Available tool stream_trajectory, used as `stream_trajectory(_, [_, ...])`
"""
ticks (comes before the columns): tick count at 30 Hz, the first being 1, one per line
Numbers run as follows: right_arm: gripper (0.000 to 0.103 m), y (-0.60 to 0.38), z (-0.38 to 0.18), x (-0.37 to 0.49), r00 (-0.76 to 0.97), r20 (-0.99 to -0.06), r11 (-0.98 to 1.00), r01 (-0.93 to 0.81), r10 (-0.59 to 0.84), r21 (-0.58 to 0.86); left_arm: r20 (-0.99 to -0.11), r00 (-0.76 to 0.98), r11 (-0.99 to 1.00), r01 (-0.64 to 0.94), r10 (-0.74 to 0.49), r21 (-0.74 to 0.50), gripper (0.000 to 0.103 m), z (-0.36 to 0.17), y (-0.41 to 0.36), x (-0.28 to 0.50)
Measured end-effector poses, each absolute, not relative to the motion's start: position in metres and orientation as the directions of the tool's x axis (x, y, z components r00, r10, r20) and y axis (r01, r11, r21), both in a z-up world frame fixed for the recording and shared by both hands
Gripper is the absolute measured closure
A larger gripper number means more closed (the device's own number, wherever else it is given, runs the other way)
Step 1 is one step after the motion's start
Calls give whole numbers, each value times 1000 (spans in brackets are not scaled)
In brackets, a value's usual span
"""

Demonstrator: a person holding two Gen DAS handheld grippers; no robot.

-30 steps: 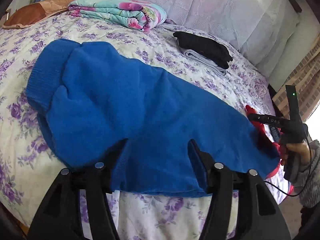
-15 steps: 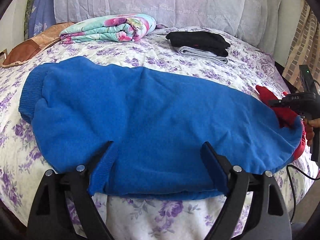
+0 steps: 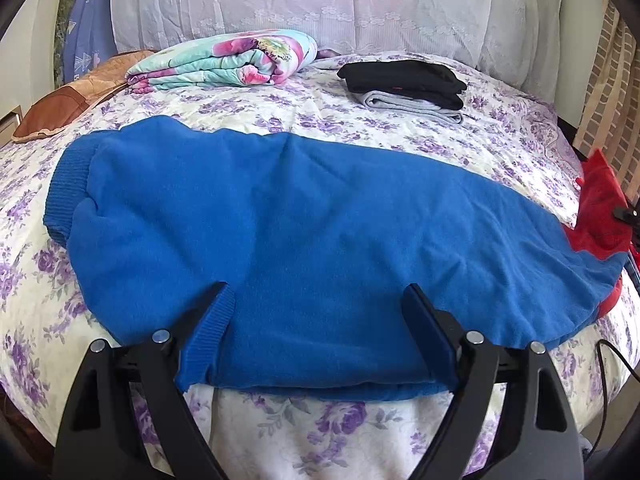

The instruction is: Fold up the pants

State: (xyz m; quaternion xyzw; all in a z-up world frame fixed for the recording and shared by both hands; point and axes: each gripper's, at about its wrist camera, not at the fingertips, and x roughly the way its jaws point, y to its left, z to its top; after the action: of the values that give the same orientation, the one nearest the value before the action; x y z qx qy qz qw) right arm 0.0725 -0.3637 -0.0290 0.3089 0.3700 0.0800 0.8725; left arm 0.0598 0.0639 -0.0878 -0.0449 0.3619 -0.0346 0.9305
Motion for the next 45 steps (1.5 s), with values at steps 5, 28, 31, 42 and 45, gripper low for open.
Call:
stream_trajectory(5, [99,-402,-83,35,704,-588,666,218,399,713,-669,738,995,29,-86,-96,19,-88,62,60])
stream_trajectory(28, [65,-418,-68,11,708,-619,691,257,341,675,-665,746,998,19,-51,-56,16,-89,60,59])
stream_trajectory(31, [65,-408,-57,6,729,-591,718,201,344,666,-665,745,998,20,-55,-60,16,-88,60,59])
stream_trajectory(42, [94,-398,-100,35,646,-587,662,164,488,731,-625,746,945,18,-231,-328,13,-69,96,48])
stream_trajectory(45, [92,-409,-97,19,655,-563,632,165,504,757,-635,743,945,-10,-213,-328,13,-70,103,49])
